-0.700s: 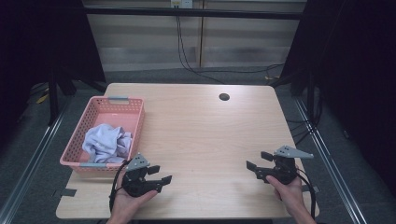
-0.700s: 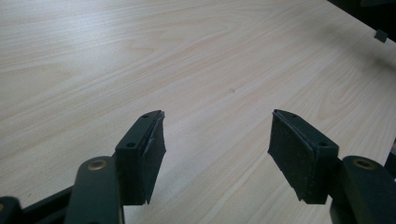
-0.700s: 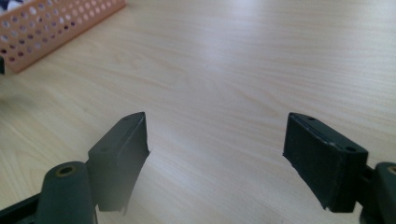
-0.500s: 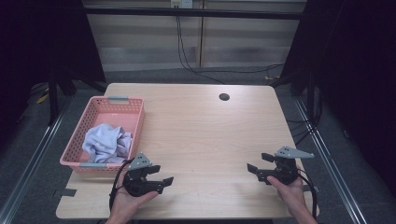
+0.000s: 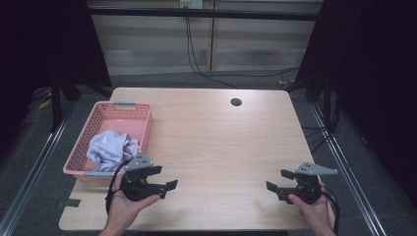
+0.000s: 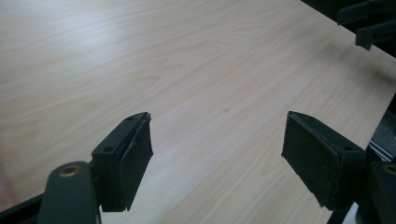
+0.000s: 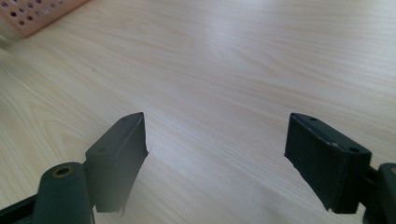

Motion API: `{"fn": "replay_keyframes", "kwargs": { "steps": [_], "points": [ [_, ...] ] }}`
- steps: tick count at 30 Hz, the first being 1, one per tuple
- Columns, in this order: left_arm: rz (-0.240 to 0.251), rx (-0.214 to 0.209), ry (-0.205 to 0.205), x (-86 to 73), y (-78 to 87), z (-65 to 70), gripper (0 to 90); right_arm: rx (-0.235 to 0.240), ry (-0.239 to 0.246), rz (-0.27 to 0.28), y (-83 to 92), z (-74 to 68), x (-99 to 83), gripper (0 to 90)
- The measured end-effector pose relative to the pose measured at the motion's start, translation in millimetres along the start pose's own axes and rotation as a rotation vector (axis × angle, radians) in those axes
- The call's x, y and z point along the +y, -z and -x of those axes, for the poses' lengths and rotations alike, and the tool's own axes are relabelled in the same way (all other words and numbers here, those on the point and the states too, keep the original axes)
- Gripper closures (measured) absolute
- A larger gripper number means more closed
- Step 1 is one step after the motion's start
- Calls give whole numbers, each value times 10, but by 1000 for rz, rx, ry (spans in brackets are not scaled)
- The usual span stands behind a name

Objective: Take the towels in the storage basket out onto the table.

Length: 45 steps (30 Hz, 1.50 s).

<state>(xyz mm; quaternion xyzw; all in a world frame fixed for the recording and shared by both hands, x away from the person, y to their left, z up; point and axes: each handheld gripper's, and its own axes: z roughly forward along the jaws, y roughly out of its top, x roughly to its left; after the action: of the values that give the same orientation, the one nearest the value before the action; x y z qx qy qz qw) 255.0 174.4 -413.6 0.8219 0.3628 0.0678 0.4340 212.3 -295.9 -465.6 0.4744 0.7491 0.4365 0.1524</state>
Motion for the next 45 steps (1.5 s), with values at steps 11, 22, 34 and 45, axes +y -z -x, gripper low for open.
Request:
{"fn": "replay_keyframes", "kwargs": {
  "steps": [11, 22, 34, 45],
  "points": [
    [35, 126, 67, 224, 588, -611, 272, 18, 26, -13, -106, -40, 49, 190],
    [-38, 279, 151, 310, 877, -1284, 179, 21, 33, -18, -170, -27, 63, 193],
    [-161, 300, 217, 114, 638, -1807, 168, 26, 35, -38, -191, -44, 59, 200],
    [-379, 248, 207, 68, 385, -1762, 129, 79, 37, -65, -237, -63, 54, 215]
  ]
}}
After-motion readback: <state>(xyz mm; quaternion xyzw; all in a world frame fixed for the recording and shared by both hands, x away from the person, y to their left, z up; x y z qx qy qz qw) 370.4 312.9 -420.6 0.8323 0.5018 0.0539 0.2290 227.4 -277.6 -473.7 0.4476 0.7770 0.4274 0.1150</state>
